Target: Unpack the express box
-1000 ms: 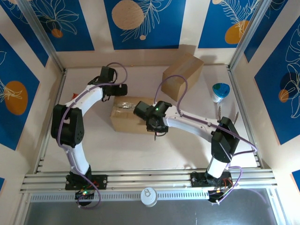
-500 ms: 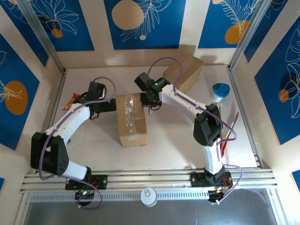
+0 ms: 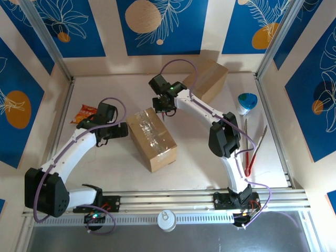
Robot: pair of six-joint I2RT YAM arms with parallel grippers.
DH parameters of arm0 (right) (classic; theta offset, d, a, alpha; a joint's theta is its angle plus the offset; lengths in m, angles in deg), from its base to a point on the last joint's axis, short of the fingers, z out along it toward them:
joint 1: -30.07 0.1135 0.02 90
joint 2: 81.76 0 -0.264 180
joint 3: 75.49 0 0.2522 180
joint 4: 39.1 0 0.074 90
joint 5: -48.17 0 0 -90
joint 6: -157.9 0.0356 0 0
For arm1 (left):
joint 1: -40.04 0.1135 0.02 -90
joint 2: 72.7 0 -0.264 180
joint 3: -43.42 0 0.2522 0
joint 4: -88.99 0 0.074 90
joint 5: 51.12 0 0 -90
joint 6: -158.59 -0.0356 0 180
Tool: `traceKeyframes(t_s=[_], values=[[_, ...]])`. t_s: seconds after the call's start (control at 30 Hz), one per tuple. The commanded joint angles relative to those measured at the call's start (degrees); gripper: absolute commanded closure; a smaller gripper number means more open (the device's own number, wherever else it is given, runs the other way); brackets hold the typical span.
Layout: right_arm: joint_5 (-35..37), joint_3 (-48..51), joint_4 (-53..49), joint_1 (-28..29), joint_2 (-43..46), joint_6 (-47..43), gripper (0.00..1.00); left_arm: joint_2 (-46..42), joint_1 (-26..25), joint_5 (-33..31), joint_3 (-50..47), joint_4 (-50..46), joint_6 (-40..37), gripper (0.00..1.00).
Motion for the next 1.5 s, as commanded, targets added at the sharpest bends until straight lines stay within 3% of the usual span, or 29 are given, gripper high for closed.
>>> traceKeyframes(t_s=[0.0, 0.17, 0.3, 0.5, 0.7, 0.83, 1.07, 1.47], values=[[8.5, 5.7, -3.3, 0.9, 11.2, 2.5, 1.0, -1.9, -0.2, -5.0, 4.1, -6.4, 1.1, 0.01], [16.6, 21.1, -7.6, 4.3, 25.8, 8.2, 1.0, -3.0, -0.1, -5.8, 8.8, -10.0, 0.8, 0.02], [19.1, 32.6, -13.4, 9.0, 35.8, 15.9, 1.0, -3.7, -0.1, -2.8, 12.0, -8.9, -0.4, 0.01], [14.6, 43.6, -17.9, 17.4, 43.6, 28.4, 1.0, -0.4, 0.2, 3.3, 16.0, -2.5, -2.7, 0.0], [8.0, 48.1, -11.5, 23.6, 41.6, 33.6, 1.0, 5.9, 0.3, 9.4, 17.5, 4.6, -2.7, 0.0], [5.4, 47.7, -5.5, 23.8, 39.3, 33.2, 1.0, 6.1, 0.3, 11.7, 15.4, 7.9, -1.0, 0.0], [5.2, 43.1, -4.2, 21.6, 34.6, 31.0, 1.0, 3.7, 0.2, 13.1, 10.1, 10.1, -1.5, 0.0], [1.8, 40.8, 0.9, 13.1, 32.2, 23.4, 1.0, 1.7, 0.2, 18.1, 2.8, 16.3, -0.9, 0.0]])
